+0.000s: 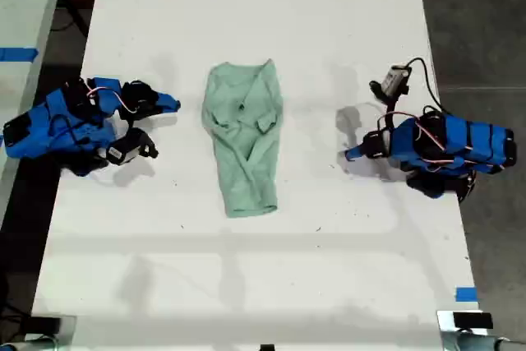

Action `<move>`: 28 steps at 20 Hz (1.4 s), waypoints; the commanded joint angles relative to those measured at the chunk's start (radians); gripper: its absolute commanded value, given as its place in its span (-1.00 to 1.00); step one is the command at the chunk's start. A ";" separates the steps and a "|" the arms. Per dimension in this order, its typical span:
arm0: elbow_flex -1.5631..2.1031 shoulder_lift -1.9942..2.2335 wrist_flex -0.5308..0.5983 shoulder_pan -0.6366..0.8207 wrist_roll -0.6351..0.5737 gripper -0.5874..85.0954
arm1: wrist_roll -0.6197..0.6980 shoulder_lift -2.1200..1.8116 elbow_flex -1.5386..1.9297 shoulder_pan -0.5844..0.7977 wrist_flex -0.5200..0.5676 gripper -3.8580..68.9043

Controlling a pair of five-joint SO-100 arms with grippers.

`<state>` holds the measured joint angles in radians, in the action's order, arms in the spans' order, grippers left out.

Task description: Fold t shirt

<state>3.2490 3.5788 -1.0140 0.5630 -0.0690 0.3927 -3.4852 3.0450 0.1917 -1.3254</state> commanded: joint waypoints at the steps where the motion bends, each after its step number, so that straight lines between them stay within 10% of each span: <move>1: 0.038 0.008 0.037 -0.003 -0.049 -0.99 | 0.034 -0.015 0.048 0.069 -0.043 -0.71; 7: -0.336 -0.365 0.169 -0.109 -0.021 -0.99 | 0.121 0.018 -0.153 0.075 0.038 -0.71; 14: -1.335 -1.494 -0.155 -0.408 0.077 -0.96 | 0.021 1.247 -1.072 -0.126 0.091 -0.31; 17: -1.609 -1.850 -0.279 -0.500 0.081 -0.54 | -0.011 1.500 -1.239 -0.156 0.118 -0.22; 28: -1.786 -2.218 -0.107 -0.719 0.287 -0.52 | -0.005 1.770 -1.411 -0.189 0.167 -0.20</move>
<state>1.5432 1.3637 -1.1367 -0.1089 0.1687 0.3789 -1.7181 1.7242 0.0215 -1.1612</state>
